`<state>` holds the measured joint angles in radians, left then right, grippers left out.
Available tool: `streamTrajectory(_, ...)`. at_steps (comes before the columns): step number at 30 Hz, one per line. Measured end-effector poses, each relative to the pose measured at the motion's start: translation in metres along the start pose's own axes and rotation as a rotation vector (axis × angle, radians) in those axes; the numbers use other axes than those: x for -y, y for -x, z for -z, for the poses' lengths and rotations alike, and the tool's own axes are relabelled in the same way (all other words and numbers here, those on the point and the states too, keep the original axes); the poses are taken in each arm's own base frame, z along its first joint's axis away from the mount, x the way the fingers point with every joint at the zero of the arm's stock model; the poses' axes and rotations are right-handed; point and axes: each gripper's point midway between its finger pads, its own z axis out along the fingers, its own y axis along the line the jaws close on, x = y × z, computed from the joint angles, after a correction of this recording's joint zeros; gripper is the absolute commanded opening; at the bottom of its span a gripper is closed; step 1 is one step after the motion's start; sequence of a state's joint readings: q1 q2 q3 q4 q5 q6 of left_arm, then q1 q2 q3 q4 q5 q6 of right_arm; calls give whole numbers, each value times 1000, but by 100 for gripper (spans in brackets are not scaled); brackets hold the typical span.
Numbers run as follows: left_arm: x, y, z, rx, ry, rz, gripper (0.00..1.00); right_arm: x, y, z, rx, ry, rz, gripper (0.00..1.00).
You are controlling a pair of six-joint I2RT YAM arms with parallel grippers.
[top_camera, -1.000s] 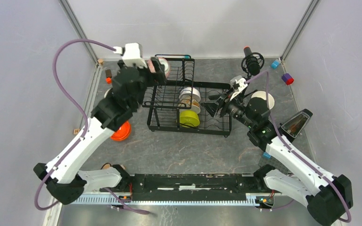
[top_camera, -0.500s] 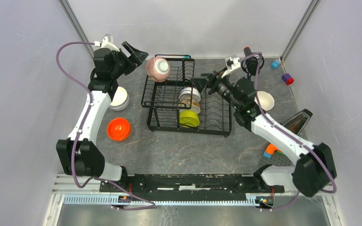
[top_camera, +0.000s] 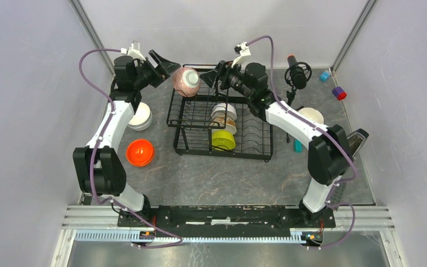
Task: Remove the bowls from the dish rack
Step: Pick up the bowl from the dish rack.
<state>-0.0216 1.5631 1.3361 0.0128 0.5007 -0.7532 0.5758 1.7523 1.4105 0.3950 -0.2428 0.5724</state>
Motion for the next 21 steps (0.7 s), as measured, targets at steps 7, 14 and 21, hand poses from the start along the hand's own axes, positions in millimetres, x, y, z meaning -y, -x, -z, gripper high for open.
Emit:
streamTrajectory(7, 4, -1, -4, -11, -45, 15, 83, 0, -19, -24, -61, 14, -24, 70)
streamTrajectory(14, 9, -5, -4, -24, -86, 27, 80, -2, -21, -32, -72, 17, -40, 67)
streamTrajectory(21, 7, -15, -4, -49, -105, 54, 77, 1, -29, -34, -88, 9, -55, 65)
